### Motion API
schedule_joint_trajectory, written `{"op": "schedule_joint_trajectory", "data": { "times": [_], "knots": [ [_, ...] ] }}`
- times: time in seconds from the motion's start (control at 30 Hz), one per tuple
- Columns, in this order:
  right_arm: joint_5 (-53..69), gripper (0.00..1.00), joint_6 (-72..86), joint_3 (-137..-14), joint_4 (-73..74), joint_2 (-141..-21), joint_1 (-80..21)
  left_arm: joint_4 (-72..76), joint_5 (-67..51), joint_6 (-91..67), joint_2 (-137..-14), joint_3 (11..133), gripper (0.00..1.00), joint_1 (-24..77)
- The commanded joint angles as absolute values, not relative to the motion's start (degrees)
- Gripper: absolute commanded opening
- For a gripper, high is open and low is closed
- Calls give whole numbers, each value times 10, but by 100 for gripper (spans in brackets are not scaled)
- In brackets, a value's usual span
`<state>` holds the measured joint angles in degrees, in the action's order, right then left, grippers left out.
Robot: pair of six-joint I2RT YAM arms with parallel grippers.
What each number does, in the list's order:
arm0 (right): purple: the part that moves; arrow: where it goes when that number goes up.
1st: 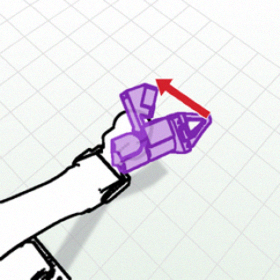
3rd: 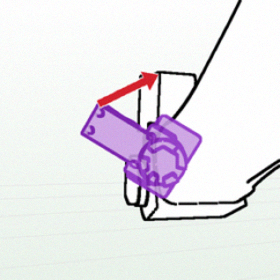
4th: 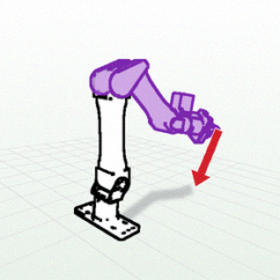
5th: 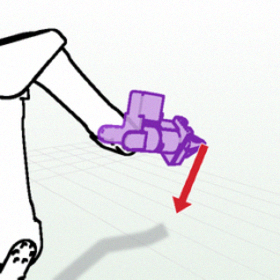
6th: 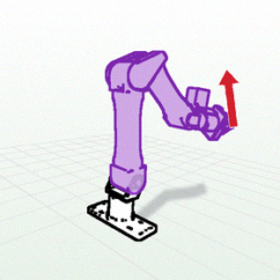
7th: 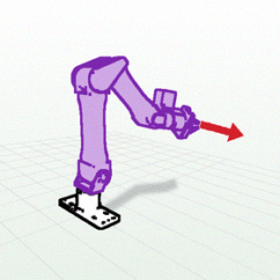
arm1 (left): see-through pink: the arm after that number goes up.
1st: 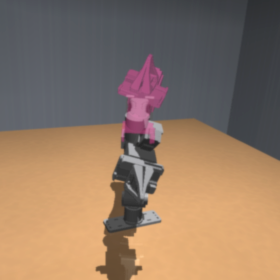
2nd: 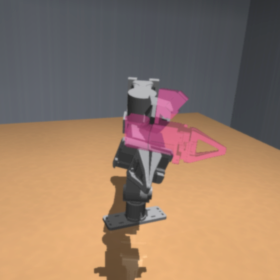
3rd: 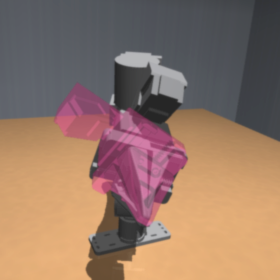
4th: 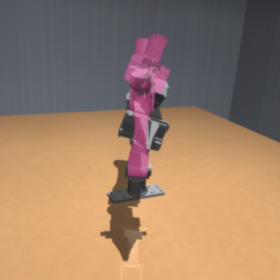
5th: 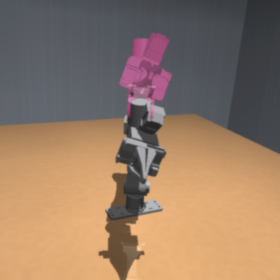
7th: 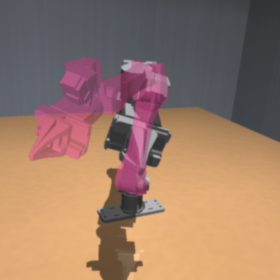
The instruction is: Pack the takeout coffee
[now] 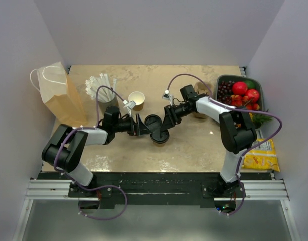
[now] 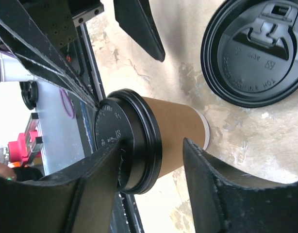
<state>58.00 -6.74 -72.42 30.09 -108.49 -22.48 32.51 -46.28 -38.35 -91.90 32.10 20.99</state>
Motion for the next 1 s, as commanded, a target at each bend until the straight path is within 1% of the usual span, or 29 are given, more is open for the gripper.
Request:
{"op": "schedule_joint_trajectory", "data": {
  "times": [0.0, 0.27, 0.47, 0.67, 0.97],
  "knots": [
    [583, 59, -75, -759, 306, -1092, -236, 358, -499, -381, -901, 332, 84, 200],
    [587, 63, -75, -781, 316, -1107, -236, 372, -506, -378, -884, 331, 87, 201],
    [577, 63, -83, -805, 324, -1134, -249, 344, -493, -369, -900, 333, 86, 201],
    [584, 62, -98, -835, 348, -1154, -254, 355, -494, -370, -903, 317, 86, 204],
    [587, 60, -135, -822, 380, -1142, -253, 405, -500, -433, -976, 323, 85, 208]
  ]
}}
